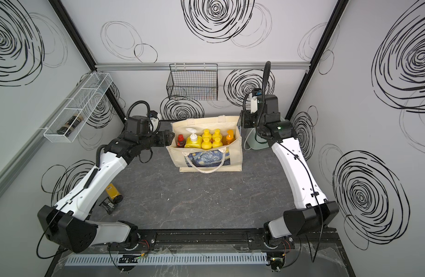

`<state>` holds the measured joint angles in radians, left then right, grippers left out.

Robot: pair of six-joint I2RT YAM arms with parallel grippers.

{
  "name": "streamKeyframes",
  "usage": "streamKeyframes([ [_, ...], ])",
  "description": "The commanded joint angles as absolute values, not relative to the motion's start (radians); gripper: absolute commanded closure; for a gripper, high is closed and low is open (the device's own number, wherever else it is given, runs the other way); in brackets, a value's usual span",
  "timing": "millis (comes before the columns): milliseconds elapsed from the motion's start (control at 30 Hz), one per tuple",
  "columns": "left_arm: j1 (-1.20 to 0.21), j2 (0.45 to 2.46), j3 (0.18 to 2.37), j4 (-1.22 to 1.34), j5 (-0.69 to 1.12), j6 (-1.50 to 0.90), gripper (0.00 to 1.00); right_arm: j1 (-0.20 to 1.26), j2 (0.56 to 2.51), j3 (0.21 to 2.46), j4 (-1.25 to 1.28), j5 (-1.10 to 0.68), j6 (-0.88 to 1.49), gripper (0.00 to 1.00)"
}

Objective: Pack dish soap into the shopping bag
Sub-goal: Place the bottle of dish soap in the shopping bag, then adjust the shopping bag at the center of the board.

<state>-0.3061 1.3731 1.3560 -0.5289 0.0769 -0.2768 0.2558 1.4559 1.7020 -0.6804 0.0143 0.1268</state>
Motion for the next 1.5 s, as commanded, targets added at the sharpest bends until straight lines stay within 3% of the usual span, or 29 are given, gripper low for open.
streamKeyframes([
  [0,-0.334,1.392,1.385,-0.515,0.026,-0.275,0.2,0.236,1.446,1.673,-0.66,-0.033,0.134,0.4],
  [200,-0.339,1.412,1.363,-0.5,0.002,-0.27,0.21,0.259,1.471,1.678,-0.644,-0.109,0.134,0.46],
  [500,-0.321,1.404,1.299,-0.453,0.005,-0.274,0.22,0.317,1.534,1.666,-0.65,-0.028,0.123,0.47],
  [767,-0.314,1.404,1.296,-0.43,0.036,-0.281,0.26,0.329,1.564,1.631,-0.643,0.016,0.112,0.57],
  [967,-0.314,1.42,1.293,-0.425,0.042,-0.281,0.42,0.339,1.57,1.612,-0.644,0.056,0.11,0.7],
  [1167,-0.313,1.439,1.289,-0.418,0.053,-0.279,0.7,0.339,1.565,1.594,-0.638,0.065,0.109,0.85],
  [1467,-0.32,1.431,1.36,-0.441,0.051,-0.269,0.93,0.341,1.517,1.552,-0.609,0.046,0.116,0.95],
])
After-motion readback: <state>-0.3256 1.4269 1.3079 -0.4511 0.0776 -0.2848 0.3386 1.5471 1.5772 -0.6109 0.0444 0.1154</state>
